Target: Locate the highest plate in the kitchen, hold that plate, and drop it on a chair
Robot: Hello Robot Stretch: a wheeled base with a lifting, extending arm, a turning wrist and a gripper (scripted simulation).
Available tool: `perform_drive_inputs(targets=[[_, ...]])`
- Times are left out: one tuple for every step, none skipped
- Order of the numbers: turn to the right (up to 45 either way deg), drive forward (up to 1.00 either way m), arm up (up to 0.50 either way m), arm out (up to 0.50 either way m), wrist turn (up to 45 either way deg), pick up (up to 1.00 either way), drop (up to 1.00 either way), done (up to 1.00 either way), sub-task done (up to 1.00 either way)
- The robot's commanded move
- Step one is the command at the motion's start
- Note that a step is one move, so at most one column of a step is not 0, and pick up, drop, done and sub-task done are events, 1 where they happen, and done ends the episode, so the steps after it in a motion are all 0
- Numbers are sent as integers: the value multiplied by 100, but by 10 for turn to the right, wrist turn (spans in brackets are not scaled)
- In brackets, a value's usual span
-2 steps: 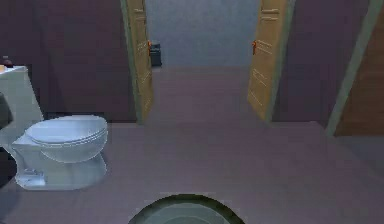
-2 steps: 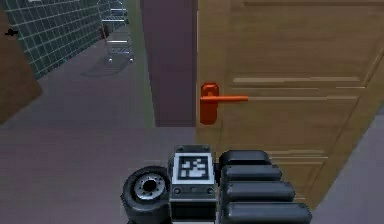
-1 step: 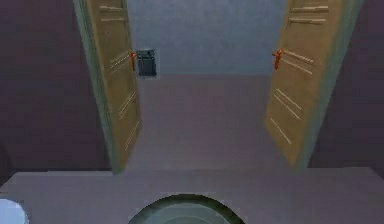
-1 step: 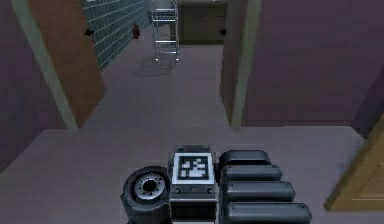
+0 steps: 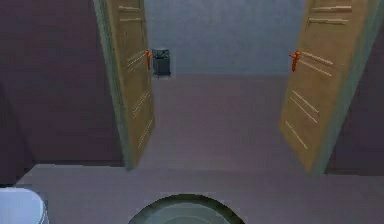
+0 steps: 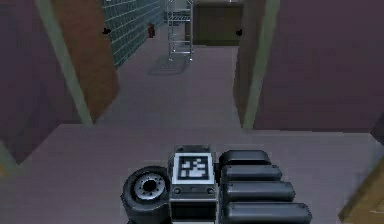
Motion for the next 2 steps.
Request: perform_drive_inputs(targets=[[0, 100, 0, 0, 0, 0, 0, 0, 0], [-30, 0, 0, 0, 0, 0, 0, 0, 0]])
